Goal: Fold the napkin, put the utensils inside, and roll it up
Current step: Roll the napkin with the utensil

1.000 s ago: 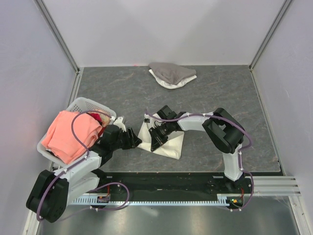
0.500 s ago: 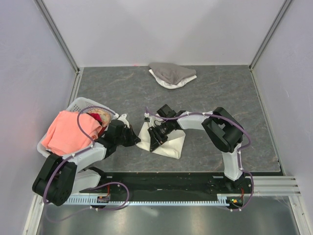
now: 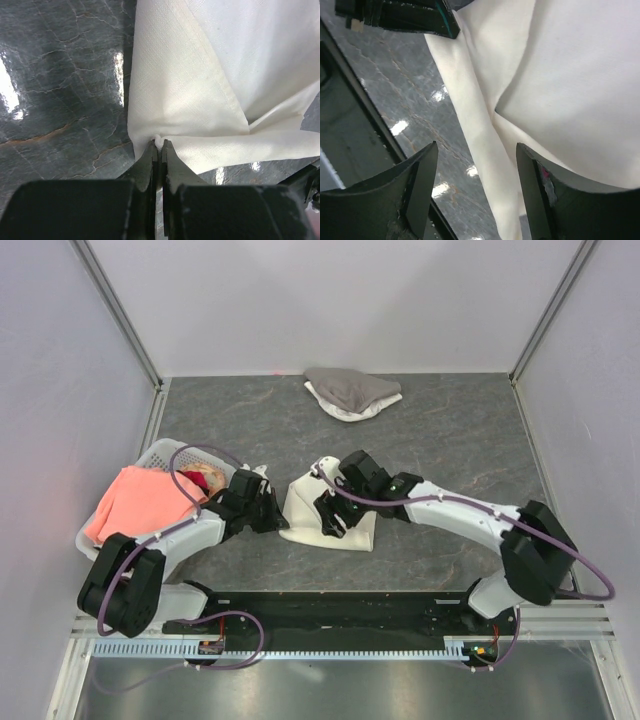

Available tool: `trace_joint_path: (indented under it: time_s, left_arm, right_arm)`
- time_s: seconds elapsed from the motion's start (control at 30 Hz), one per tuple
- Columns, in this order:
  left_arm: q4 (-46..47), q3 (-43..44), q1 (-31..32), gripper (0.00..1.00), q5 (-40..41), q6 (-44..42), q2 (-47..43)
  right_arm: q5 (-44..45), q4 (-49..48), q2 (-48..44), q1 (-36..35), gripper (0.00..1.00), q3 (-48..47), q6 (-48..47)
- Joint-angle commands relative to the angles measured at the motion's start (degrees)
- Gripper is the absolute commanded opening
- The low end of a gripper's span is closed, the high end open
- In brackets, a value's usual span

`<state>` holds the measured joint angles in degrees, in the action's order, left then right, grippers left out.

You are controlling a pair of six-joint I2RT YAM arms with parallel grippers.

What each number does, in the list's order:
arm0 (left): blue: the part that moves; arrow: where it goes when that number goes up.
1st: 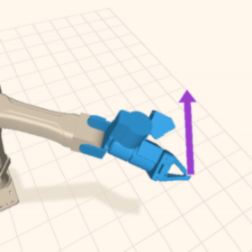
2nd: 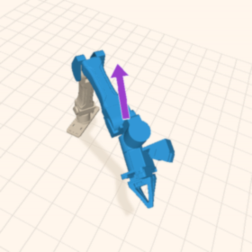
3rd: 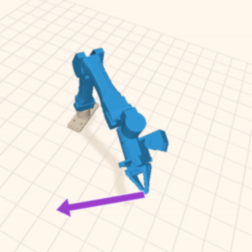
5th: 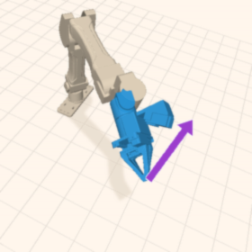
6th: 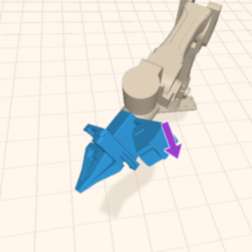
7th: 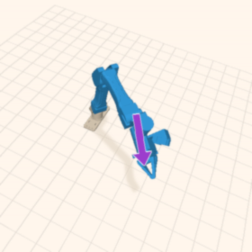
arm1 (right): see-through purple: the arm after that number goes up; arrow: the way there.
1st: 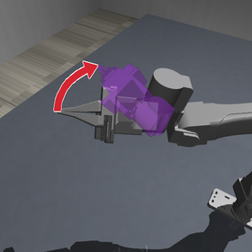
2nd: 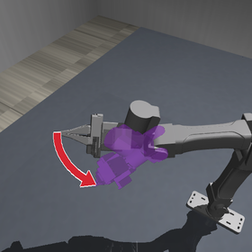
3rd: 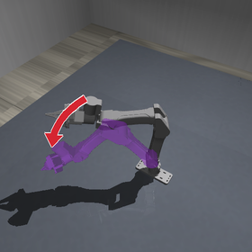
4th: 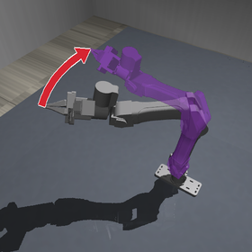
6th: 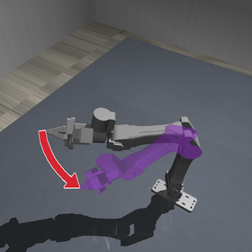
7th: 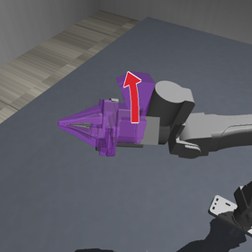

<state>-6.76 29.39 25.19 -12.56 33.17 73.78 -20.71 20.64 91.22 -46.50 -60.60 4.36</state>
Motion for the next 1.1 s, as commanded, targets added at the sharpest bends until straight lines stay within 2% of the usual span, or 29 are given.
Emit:
trace_joint_path:
  time_s: [0.0,0.23,0.47,0.67,1.07]
  left_arm:
    - [-6.1,3.6,-0.4,0.02,-0.9,-2.5,1.7]
    - [-7.8,5.6,-0.5,0.02,-1.6,-3.2,2.8]
    - [-8.0,5.9,-0.5,0.02,-1.9,-3.5,2.9]
    - [-8.0,5.9,-0.5,0.02,-1.9,-3.7,2.8]
    - [-9.3,7.3,-0.7,0.02,-1.7,-4.2,4.3]
  right_arm:
    - [22.3,2.4,-7.4,-6.6,0.72,4.1,-3.6]
    - [30.5,5.6,-7.6,-13.9,0.68,7.2,0.4]
    - [34.5,5.5,-3.4,-14.2,0.67,8.0,0.4]
    - [34.1,5.0,-1.7,-14.4,0.66,7.9,-0.8]
    - [24.1,7.7,4.8,-14.2,0.41,5.2,-0.5]
